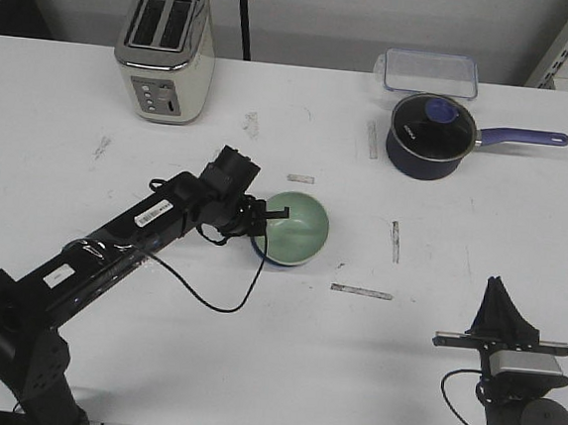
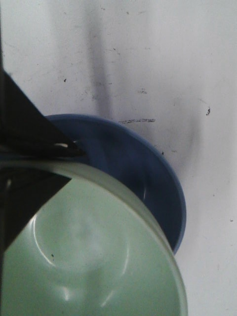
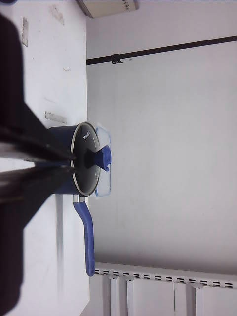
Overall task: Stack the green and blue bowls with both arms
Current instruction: 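Carry the green bowl with the left gripper onto the blue bowl, then release the green bowl and retract the left gripper to rest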
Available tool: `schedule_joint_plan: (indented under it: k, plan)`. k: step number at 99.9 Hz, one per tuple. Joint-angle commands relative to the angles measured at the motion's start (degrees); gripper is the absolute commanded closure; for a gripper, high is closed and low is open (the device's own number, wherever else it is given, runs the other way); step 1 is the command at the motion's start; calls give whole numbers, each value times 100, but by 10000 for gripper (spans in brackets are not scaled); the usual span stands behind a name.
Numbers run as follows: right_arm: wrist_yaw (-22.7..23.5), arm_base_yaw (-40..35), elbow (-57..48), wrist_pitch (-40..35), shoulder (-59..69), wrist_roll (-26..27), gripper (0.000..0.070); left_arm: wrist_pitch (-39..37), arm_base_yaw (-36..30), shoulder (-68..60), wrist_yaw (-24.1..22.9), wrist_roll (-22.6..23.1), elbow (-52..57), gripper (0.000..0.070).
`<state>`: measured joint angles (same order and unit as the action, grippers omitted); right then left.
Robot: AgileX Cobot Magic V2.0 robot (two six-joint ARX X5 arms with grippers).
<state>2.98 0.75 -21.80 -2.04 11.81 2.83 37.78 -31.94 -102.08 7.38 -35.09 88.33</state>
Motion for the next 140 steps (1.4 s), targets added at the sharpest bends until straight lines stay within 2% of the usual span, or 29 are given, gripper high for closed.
schedule_joint_plan:
  k: [1, 14, 27, 84, 101, 113, 117, 126, 140]
  plan:
    - [-2, -4, -2, 74, -15, 37, 692, -9, -33, -142, -4, -35, 116, 698]
    - [-2, -4, -2, 74, -15, 37, 692, -24, -33, -144, 0, -33, 116, 676]
    - [-2, -4, -2, 74, -15, 37, 692, -22, -33, -140, 2, -28, 116, 569]
    - [-2, -4, -2, 72, -15, 37, 692, -94, 195, 621, 0, 79, 116, 572]
    - [-2, -4, -2, 72, -15, 37, 692, -109, 367, 964, -22, 387, 111, 578]
    - [-2, -4, -2, 72, -15, 37, 692, -321, 588, 1246, -114, 846, 11, 587]
    - [-2, -4, -2, 74, -15, 35, 692, -448, 675, 1360, -162, 1040, -70, 603]
    - [-2, -4, -2, 72, -15, 37, 692, -901, 898, 1681, -201, 1427, -393, 700]
    - [-2, -4, -2, 72, -15, 37, 692, -1729, 1292, 2295, -201, 1738, -1137, 700]
